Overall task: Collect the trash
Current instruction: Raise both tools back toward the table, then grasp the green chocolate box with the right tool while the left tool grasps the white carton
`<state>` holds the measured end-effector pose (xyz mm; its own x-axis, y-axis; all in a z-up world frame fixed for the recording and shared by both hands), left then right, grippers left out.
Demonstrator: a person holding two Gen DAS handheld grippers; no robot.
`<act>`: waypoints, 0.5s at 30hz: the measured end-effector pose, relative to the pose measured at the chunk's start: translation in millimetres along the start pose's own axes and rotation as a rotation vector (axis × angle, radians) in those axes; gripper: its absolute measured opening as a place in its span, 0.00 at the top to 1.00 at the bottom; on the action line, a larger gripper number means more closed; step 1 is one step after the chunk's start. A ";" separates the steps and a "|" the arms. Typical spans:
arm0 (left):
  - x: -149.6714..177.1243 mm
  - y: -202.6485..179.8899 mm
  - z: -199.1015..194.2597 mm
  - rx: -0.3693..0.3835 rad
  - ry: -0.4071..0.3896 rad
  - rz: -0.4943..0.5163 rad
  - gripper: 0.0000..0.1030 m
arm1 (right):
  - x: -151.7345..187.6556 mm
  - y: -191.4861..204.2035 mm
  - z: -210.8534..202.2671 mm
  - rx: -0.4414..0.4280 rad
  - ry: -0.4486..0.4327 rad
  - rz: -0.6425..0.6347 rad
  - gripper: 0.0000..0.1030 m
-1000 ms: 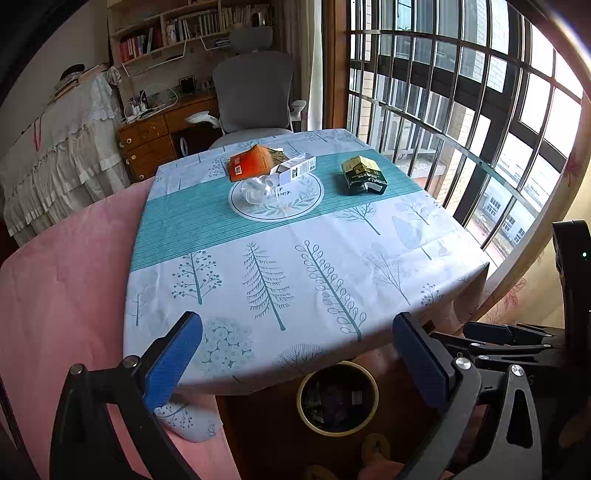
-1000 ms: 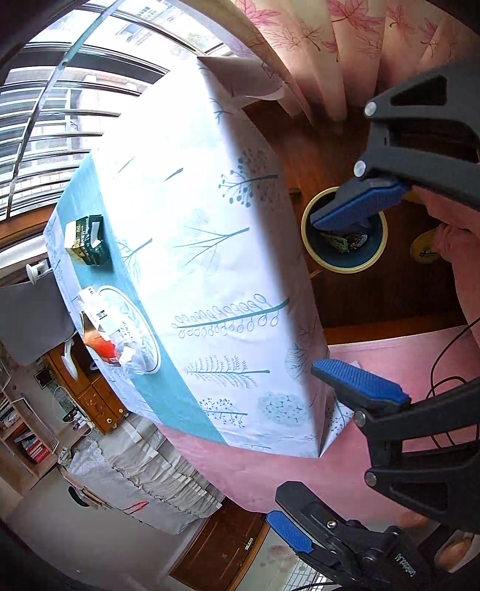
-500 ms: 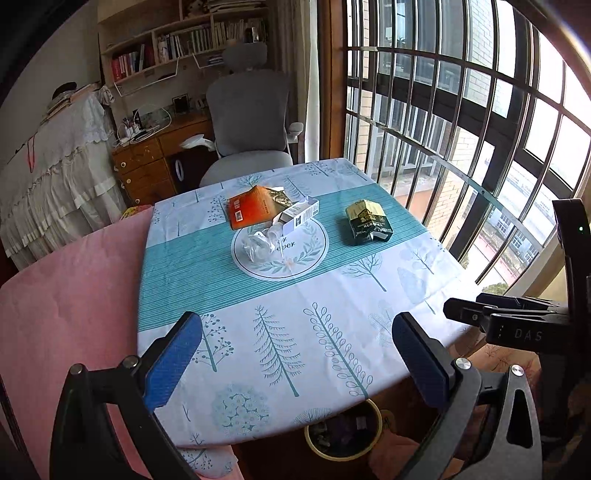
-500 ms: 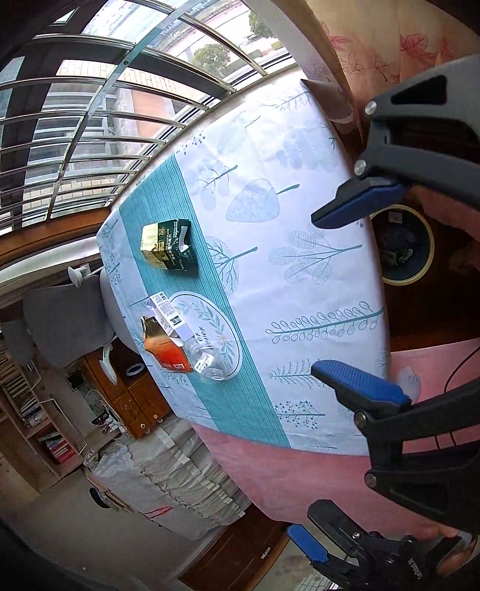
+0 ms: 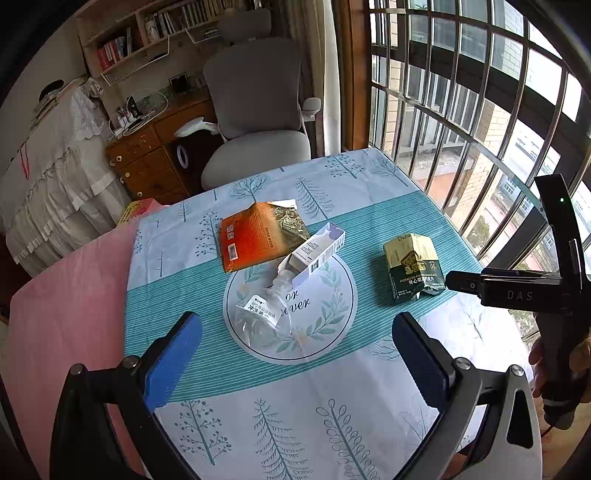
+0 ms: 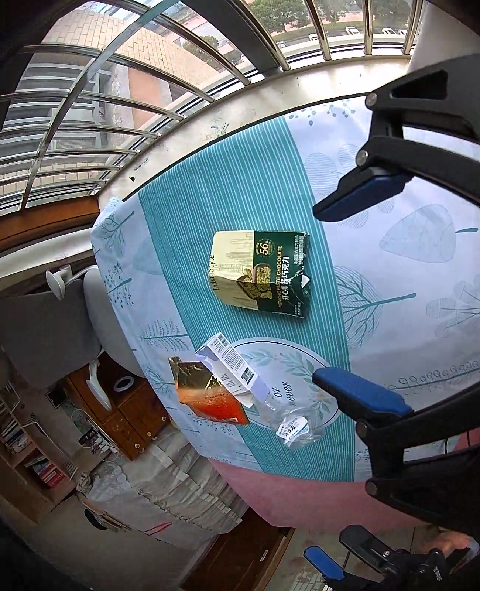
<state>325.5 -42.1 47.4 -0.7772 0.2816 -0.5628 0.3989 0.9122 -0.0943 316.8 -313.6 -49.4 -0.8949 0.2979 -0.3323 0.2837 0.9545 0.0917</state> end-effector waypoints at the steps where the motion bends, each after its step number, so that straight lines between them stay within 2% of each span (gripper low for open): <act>1: -7.3 2.2 11.9 -0.005 0.014 -0.006 0.01 | -8.1 -2.3 12.4 0.012 0.018 -0.003 0.21; 8: -45.6 16.7 90.1 -0.048 0.128 -0.021 0.01 | -38.4 -8.7 90.5 0.025 0.170 -0.020 0.21; 14: -57.6 18.3 147.9 -0.058 0.214 0.005 0.01 | -47.7 -2.8 111.7 -0.001 0.214 -0.058 0.21; 15: -59.0 18.2 156.8 -0.061 0.226 0.013 0.01 | -48.4 -0.7 112.6 -0.010 0.218 -0.068 0.24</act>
<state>454.9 -88.8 -49.8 -0.8641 0.3470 -0.3646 0.3848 0.9223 -0.0344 398.7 -330.1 -139.0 -0.9654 0.2277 -0.1272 0.2181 0.9722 0.0855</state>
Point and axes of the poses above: each gripper's, at about its wrist camera, not at the fingertips, and z roughly the way its jaws point, y to its left, x to its underside, the point moved 3 cm from there along z, roughly the way its jaws point, and after that the axes turned 14 degrees about x, right-handed, at the moved point
